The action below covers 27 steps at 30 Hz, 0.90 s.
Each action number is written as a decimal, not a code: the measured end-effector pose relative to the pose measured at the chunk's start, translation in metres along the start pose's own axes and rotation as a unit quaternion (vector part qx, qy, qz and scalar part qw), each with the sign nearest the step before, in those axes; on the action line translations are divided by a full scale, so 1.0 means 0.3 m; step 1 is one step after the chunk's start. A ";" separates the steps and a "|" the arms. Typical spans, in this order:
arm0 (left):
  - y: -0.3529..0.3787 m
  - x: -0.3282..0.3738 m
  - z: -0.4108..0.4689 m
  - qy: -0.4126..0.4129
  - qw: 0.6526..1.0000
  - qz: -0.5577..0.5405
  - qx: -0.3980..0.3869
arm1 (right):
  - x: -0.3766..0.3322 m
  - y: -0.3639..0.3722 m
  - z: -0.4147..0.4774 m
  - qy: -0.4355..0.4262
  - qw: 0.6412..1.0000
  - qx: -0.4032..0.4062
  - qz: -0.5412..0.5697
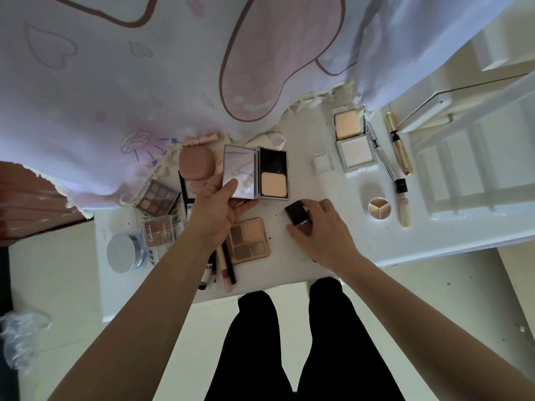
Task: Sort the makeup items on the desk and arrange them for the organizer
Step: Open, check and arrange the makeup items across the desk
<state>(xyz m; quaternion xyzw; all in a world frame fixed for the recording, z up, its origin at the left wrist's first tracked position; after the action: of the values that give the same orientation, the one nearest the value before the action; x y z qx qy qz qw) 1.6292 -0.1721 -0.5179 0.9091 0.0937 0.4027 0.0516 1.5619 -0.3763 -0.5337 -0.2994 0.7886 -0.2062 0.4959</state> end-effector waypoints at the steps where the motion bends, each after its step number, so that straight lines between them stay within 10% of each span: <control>1: 0.007 0.002 0.001 -0.001 1.000 0.001 -0.001 | -0.006 0.010 0.003 -0.009 1.000 -0.014 -0.004; 6: 0.052 0.013 0.015 0.005 1.000 0.020 -0.016 | -0.015 -0.005 0.032 0.050 0.987 -0.049 0.143; 12: 0.132 0.017 0.032 -0.007 0.999 0.051 -0.019 | -0.009 -0.083 0.078 0.190 0.770 -0.029 0.609; 27: 0.191 0.012 0.068 -0.011 0.962 0.268 -0.039 | 0.083 -0.109 0.071 0.224 0.815 0.056 0.531</control>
<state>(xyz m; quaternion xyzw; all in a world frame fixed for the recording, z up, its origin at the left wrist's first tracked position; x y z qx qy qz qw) 1.6541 -0.2276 -0.5193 0.9023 -0.1701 0.3955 -0.0218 1.5818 -0.4177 -0.5388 0.2487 0.9014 -0.0161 0.3540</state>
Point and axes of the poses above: each hand's wrist, its own z-axis towards the middle knuckle, its own y-axis out of the palm, x = y × z, the point moved 5 cm from there along z, towards the middle knuckle, and after that the axes turned 6 degrees about z, right-handed, at the moved point
